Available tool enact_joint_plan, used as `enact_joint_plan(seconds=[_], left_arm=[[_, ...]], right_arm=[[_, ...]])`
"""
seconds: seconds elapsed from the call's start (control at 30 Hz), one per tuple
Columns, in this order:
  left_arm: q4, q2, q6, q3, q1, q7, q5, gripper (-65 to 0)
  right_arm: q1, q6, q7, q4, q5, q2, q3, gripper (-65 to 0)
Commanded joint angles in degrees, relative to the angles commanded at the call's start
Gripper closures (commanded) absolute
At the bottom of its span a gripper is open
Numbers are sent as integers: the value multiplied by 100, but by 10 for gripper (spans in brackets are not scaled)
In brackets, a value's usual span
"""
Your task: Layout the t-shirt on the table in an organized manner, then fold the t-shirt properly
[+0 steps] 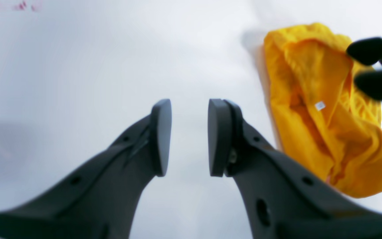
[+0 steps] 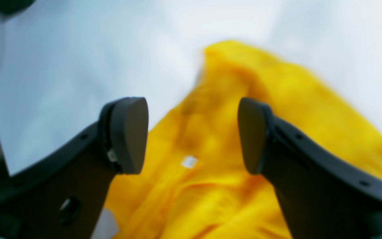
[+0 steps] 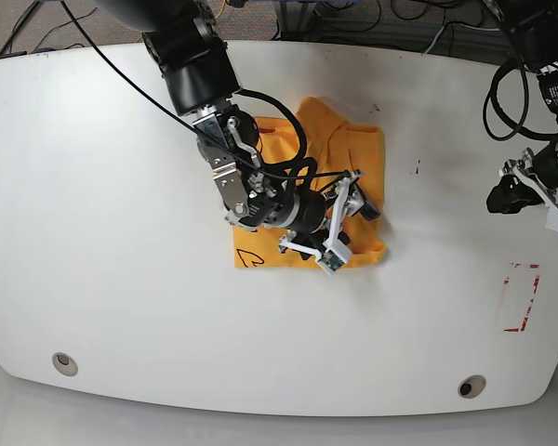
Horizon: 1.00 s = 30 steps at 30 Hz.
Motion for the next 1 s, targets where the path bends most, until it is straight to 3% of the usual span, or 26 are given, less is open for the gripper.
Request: enact_joint_plan(seconds=[0.27,0.47,0.73,1.0], left_arm=[[35,0,0,457,44,-9,695,-176],[9,9,0,519,26,-26,1055,-176],[0,18,0,721,-97,-26,1134,-176],[0,18,0,782,-123,-26,1134,-176]], right_arm=[[-677,0,-413,1301,-914,378,-316,-409],[-1600,0,-396,2022,-1204,818,-448,-409],[-2664,0,-396,2884,-1380,1064,-448,-409],[-3086,0,-273,2980,-1670,1055,-431,-409]])
